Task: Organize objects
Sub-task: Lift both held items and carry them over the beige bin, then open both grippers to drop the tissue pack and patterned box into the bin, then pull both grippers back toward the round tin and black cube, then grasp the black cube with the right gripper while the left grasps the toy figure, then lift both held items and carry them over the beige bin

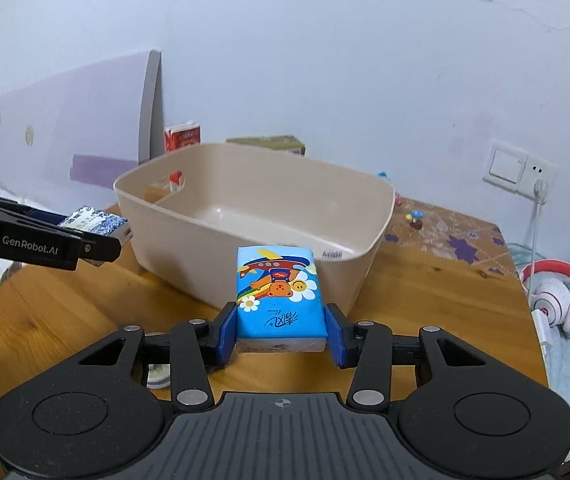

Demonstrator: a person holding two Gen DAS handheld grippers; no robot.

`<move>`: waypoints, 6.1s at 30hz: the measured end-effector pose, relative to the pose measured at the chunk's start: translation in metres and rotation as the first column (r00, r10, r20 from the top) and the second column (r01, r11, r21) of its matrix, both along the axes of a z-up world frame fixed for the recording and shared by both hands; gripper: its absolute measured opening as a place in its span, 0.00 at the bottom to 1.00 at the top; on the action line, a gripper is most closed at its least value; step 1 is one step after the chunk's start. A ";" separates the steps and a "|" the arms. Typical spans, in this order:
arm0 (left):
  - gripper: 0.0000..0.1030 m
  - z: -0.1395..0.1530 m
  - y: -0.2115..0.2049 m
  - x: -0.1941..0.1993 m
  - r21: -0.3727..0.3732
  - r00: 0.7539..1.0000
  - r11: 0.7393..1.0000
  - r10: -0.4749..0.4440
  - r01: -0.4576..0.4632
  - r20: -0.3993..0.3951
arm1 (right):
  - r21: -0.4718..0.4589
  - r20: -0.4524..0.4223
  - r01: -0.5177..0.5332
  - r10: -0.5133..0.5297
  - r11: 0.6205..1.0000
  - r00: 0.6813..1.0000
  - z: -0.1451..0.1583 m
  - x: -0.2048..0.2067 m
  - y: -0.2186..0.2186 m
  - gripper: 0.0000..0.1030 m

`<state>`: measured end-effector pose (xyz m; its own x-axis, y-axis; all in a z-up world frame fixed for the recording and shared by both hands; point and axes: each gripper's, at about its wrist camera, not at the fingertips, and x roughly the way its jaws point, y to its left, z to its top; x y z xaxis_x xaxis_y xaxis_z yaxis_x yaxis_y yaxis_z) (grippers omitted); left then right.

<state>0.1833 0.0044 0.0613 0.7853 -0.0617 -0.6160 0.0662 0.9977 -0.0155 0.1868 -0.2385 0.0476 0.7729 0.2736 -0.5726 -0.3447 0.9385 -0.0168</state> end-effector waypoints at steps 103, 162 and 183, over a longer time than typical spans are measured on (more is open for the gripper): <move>0.76 -0.026 -0.008 0.006 0.077 0.993 0.995 -0.048 0.057 -0.109 | -0.033 -0.037 0.026 -0.027 0.999 0.999 -0.012 0.018 0.027 0.75; 0.27 -0.088 0.013 0.004 -0.193 0.940 0.979 -0.127 0.067 -0.318 | -0.023 -0.192 -0.172 0.165 0.985 0.967 -0.086 0.036 0.063 0.30; 0.27 -0.021 0.016 -0.012 -0.126 0.988 0.989 -0.091 0.075 -0.124 | 0.013 0.008 -0.066 0.066 0.998 0.998 -0.003 -0.005 0.026 0.29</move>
